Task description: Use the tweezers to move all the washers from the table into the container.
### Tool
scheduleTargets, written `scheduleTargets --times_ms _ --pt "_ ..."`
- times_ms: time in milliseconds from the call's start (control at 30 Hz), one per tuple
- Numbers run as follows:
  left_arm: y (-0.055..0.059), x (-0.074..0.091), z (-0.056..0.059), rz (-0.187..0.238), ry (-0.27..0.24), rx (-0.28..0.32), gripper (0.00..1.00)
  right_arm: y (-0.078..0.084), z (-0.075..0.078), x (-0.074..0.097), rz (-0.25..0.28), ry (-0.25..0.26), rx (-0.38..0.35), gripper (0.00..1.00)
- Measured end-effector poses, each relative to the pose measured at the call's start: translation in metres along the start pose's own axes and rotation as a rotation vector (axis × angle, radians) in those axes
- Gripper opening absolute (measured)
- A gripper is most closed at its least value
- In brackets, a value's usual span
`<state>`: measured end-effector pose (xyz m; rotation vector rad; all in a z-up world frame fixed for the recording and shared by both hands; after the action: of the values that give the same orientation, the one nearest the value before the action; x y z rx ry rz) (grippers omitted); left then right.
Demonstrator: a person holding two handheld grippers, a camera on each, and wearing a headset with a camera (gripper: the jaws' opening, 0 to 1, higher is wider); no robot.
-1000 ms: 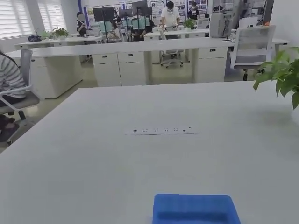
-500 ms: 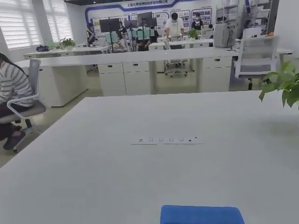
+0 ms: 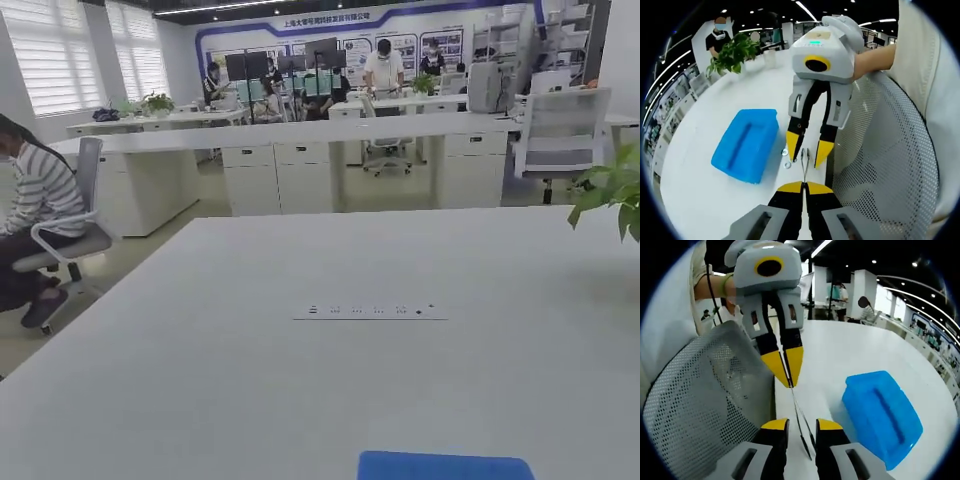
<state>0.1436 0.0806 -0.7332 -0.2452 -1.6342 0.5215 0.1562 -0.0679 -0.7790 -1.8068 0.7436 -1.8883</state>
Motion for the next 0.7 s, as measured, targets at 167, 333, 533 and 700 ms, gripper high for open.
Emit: scheduleTargets --times_ms 167,333,533,700 --pt "-0.013 0.004 -0.001 -0.005 0.024 -0.047 0.00 0.003 -0.001 -0.003 -0.002 -0.007 0.016 0.19" --pt "-0.028 0.006 -0.001 -0.006 0.036 -0.113 0.00 0.008 0.001 -0.005 -0.025 -0.001 0.049 0.15" --pt "-0.042 0.008 0.001 -0.001 0.047 -0.162 0.00 0.008 0.001 -0.006 -0.042 0.004 0.093 0.07" --pt "-0.044 0.008 0.001 -0.009 0.050 -0.181 0.00 0.009 0.001 -0.006 -0.040 0.002 0.093 0.06"
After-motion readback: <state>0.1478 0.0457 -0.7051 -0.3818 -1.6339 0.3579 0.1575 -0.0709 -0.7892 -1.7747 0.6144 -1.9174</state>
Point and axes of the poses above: the centre of the closed fingertips' face, and the gripper's own axes: x roughly backward along the fingers, z roughly to its right, y roughly out of its underside, the point moved 10 cm from there along x, roughly backward along the fingers, and after that the axes turned 9 degrees about -z, right-handed, at the moved point
